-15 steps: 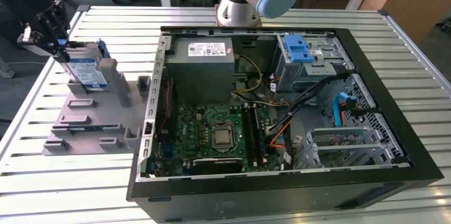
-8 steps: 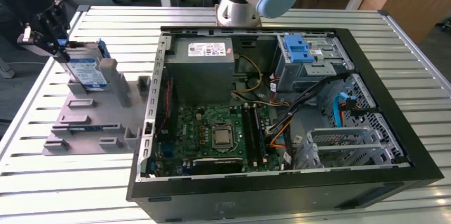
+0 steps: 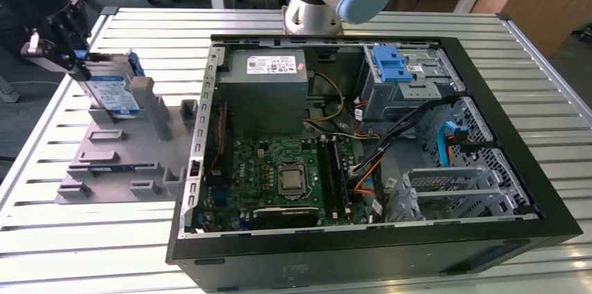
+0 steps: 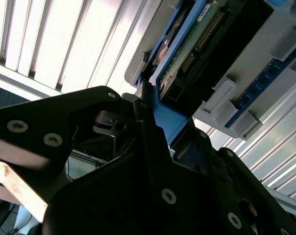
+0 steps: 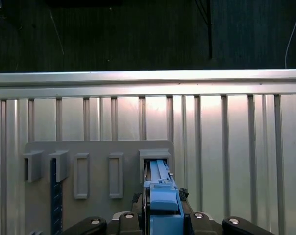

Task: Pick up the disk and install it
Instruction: 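Pick up the disk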

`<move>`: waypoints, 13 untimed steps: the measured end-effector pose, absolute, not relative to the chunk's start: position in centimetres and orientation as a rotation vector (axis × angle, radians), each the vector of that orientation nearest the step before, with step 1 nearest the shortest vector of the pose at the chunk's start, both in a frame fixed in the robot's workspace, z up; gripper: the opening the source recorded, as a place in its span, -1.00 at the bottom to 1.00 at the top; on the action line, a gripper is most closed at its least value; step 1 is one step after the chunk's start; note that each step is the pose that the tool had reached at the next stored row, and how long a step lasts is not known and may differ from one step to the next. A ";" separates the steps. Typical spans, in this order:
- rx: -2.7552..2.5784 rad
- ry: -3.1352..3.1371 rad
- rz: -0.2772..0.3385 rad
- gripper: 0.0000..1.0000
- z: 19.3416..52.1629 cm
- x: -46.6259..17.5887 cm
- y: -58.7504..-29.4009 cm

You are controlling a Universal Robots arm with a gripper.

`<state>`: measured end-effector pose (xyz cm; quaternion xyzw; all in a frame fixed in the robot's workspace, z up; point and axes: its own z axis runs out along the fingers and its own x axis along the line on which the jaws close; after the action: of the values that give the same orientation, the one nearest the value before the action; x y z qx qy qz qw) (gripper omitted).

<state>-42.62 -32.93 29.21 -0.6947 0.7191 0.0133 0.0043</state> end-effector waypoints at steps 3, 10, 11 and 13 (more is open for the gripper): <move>-2.177 2.253 0.041 -0.26 29.3 -42.6 -32.9; -2.177 2.253 0.041 -0.26 29.2 -42.6 -32.9; -2.177 2.253 0.041 -0.26 29.2 -42.6 -32.9; -2.177 2.253 0.041 -0.26 29.2 -42.6 -32.9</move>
<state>-42.62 -32.94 29.18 -0.6947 0.7191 0.0132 0.0042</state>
